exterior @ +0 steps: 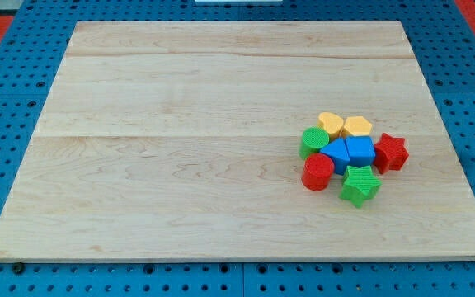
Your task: Separate the blue cube from a group of blocks
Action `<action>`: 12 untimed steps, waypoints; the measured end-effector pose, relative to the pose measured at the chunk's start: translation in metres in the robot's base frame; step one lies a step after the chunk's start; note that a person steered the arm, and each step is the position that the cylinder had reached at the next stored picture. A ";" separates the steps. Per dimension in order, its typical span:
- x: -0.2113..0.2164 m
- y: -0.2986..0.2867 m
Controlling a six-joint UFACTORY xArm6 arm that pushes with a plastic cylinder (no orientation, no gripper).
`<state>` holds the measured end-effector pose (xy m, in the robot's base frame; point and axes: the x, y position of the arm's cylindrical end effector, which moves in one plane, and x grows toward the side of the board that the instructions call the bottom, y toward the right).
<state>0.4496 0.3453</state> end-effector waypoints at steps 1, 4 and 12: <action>0.000 0.000; 0.053 -0.013; 0.050 -0.313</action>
